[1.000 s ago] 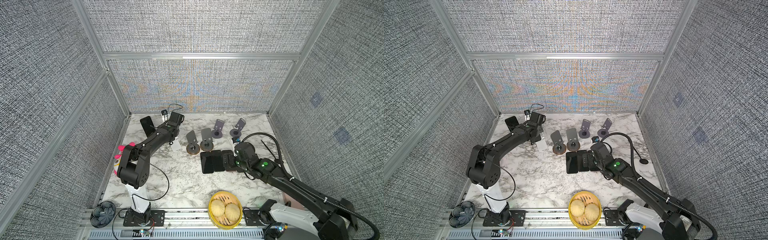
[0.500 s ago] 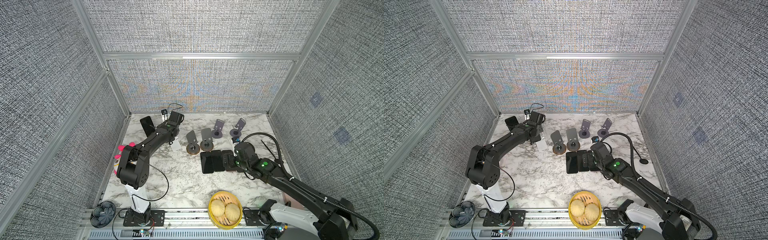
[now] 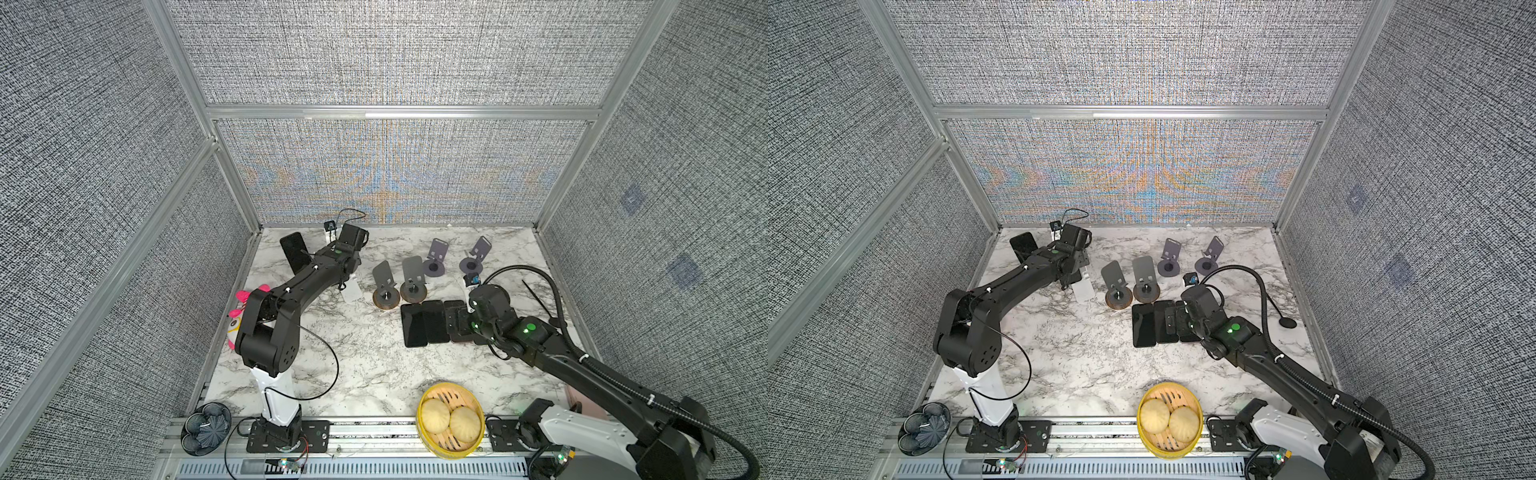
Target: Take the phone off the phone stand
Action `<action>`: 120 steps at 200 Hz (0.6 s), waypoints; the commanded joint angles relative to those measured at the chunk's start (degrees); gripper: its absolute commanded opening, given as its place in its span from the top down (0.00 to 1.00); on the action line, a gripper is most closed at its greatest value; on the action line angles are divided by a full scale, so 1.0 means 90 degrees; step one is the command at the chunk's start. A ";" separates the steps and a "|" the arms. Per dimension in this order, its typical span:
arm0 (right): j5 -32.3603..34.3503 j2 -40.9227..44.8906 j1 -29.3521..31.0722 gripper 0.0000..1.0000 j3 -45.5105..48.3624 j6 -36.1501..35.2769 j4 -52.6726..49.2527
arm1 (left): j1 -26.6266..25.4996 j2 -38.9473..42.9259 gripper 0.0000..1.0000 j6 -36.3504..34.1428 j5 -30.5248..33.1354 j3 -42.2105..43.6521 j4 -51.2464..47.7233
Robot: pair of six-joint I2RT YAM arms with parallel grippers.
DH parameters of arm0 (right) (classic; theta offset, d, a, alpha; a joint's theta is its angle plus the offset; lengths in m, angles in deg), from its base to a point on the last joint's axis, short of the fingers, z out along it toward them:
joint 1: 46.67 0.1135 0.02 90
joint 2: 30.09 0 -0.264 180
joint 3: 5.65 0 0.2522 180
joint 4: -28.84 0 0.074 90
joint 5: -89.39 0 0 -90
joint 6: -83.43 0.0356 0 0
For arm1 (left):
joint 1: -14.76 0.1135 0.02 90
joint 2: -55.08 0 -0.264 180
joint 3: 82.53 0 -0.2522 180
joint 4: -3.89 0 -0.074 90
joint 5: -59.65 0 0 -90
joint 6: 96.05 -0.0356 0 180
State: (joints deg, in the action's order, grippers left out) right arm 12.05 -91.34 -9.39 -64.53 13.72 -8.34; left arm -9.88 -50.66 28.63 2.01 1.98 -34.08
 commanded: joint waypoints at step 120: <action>0.0026 -0.0044 -0.0002 0.02 -0.0044 0.0011 0.0026 | 0.0079 0.0235 0.03 -0.0865 -0.0592 0.0155 0.0382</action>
State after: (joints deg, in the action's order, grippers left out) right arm 12.05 -91.48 -9.39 -64.53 13.72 -8.52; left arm -9.55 -49.04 22.22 -1.86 2.87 -32.20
